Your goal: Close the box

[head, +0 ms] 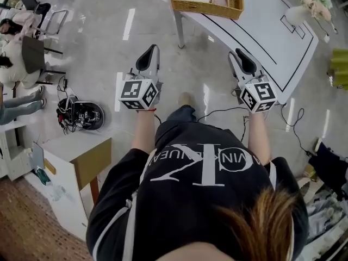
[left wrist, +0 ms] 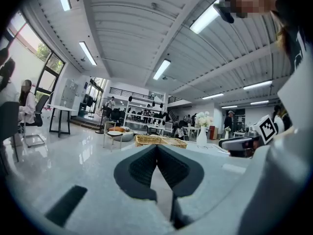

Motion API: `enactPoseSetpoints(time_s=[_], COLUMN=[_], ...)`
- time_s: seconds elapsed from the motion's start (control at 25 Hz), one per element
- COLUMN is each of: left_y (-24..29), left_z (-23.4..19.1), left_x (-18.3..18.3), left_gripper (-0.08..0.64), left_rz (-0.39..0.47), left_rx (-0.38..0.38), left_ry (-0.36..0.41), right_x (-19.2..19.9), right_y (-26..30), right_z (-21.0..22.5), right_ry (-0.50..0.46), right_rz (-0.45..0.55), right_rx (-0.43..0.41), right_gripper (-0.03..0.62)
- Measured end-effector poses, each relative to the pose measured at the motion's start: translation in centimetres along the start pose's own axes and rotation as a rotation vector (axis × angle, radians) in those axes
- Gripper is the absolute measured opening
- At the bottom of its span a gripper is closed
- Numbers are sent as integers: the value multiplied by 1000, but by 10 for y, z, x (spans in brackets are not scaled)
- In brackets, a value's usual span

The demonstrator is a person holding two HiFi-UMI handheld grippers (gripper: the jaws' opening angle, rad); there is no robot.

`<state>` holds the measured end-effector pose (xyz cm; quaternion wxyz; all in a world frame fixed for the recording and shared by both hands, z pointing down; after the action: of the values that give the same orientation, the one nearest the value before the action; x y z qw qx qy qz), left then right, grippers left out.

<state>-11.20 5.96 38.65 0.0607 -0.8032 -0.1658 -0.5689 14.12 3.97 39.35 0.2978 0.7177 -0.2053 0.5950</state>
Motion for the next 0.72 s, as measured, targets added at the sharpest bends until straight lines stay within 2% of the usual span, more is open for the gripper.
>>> enactPoseSetpoints(time_s=[0.36,0.72], left_y=[47,84], left_z=[-63,-75], left_x=[-22,-23], left_gripper=[6,8], left_rz=[-1,-30], left_rx=[28,71], left_ry=[-17,-33], right_x=[-17,-15], right_y=[75,95], right_z=[3,22], right_ry=[-9,10], right_rz=[2,-31], right_rx=[19,47], right_gripper=[106,106])
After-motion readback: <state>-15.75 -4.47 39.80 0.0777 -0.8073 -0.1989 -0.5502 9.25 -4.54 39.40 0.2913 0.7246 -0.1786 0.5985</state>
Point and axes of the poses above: the fingertips, and each gripper's own axes: y forward along the fingers, z to its right, x out of its underside, the point moved 1 cm from there along -y, backward along the fingers, and after that the axes turned 11 degrees about -y, right-handed, at the moved point
